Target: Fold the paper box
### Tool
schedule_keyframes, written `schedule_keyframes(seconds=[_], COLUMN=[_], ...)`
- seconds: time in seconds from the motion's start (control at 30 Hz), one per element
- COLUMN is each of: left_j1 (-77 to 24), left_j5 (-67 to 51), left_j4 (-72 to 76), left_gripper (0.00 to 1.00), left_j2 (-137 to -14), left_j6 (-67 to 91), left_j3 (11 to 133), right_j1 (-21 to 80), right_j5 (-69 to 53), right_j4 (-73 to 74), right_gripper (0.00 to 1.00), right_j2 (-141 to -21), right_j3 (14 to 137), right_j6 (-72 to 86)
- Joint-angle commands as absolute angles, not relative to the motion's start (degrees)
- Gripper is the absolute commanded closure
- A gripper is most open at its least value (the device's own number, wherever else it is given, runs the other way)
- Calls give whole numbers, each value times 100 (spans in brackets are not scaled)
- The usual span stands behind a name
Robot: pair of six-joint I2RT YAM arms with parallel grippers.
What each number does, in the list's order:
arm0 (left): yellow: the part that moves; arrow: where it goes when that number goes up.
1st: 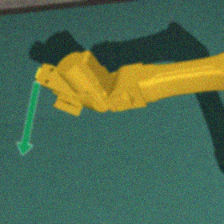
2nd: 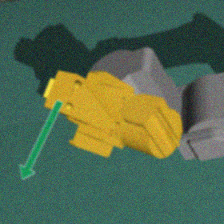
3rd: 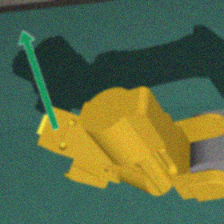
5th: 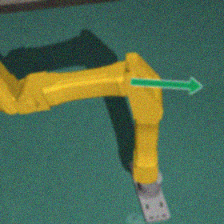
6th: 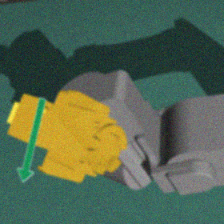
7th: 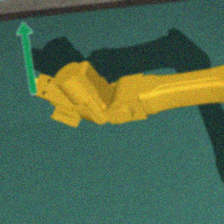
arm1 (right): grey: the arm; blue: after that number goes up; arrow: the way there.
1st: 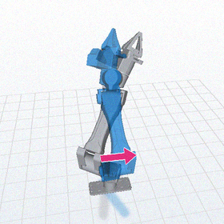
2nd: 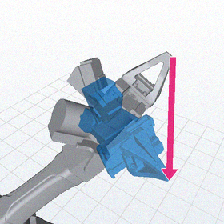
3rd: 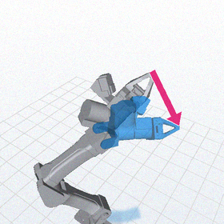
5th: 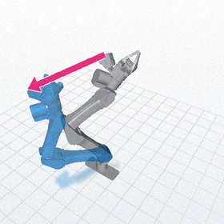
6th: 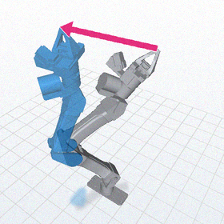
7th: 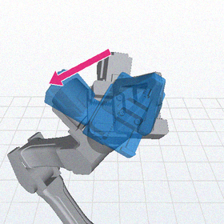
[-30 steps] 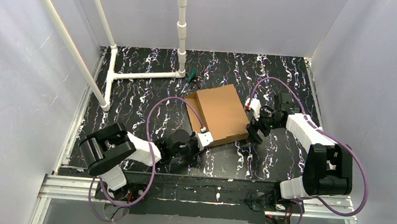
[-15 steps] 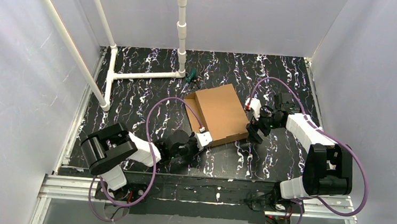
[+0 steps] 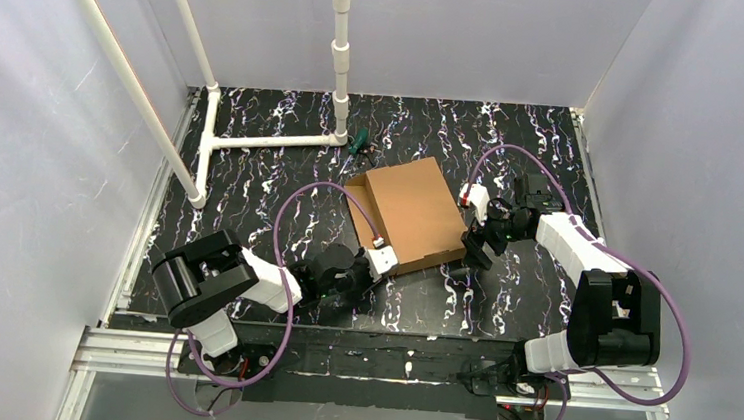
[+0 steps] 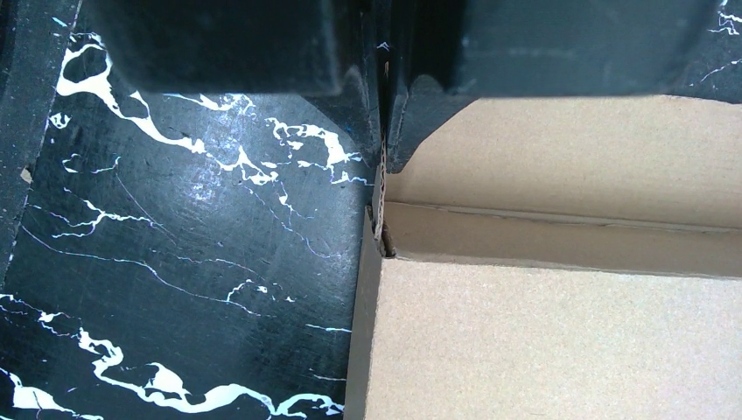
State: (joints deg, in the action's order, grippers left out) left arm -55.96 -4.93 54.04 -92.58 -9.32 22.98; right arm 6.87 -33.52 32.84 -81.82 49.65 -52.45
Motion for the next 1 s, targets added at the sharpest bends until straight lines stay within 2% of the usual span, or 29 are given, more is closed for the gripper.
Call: schedule_keyframes(seconds=[0.0, 0.4, 0.97], left_j1=[-5563, -5565, -5568], left_j5=[-335, -346, -279], left_j4=[5431, 4921, 3145], left_gripper=[100, 100, 100], left_j2=[-9325, -9187, -8636], left_j6=[-891, -870, -879], left_j3=[2243, 2491, 3285], right_j1=[686, 694, 694], right_j5=[-3482, -3748, -3961], right_j4=[3271, 3454, 3621], right_gripper=[6, 6, 7], right_j2=[-8219, -8178, -8165], right_j3=[5043, 5062, 5063], right_j6=[-5241, -5424, -5592])
